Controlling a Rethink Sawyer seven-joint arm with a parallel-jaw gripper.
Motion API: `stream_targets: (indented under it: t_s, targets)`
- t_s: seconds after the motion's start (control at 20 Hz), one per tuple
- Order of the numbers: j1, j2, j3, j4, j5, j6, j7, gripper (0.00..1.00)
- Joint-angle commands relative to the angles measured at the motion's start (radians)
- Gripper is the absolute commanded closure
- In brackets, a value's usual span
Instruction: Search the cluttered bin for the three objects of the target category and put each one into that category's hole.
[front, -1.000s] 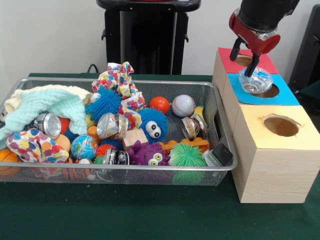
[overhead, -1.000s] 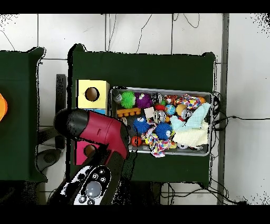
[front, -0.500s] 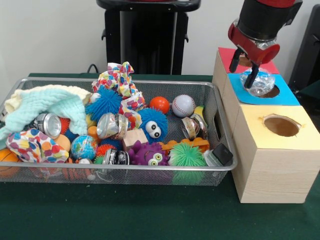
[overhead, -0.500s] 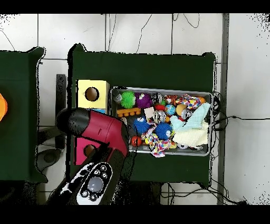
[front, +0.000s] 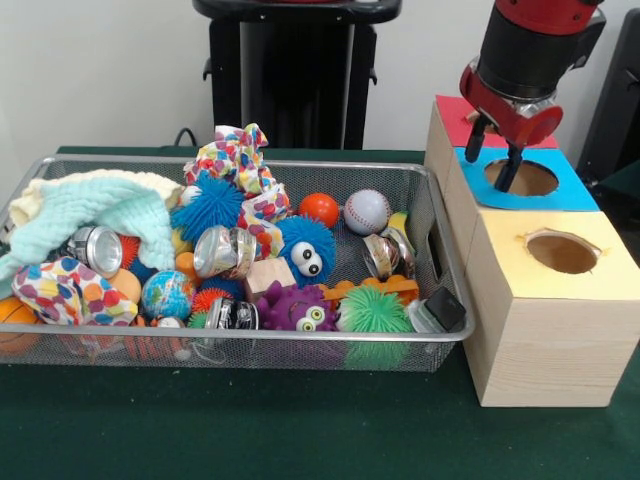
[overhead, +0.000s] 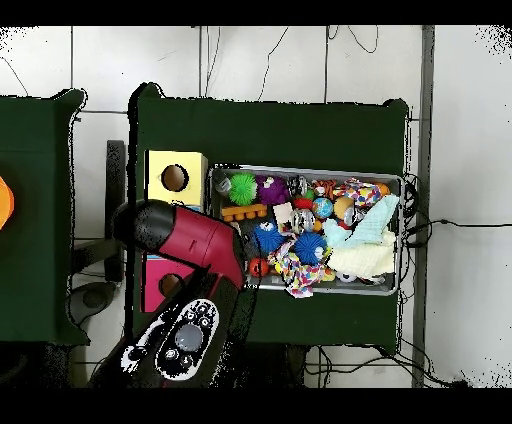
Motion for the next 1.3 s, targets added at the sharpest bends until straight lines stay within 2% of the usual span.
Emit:
stream_targets:
  t_s: [0.05, 0.55, 1.0, 1.3]
  targets:
    - [-0.031, 0.082, 0.148, -0.01, 0.043, -0.048, 0.192, 0.0]
    - [-0.058, 0.026, 0.086, -0.027, -0.025, 0.066, 0.141, 0.0]
    - [-0.043, -0.093, 0.028, -0.051, -0.056, 0.243, 0.161, 0.0]
    - [-0.063, -0.116, 0.011, -0.113, -0.092, 0.325, 0.143, 0.0]
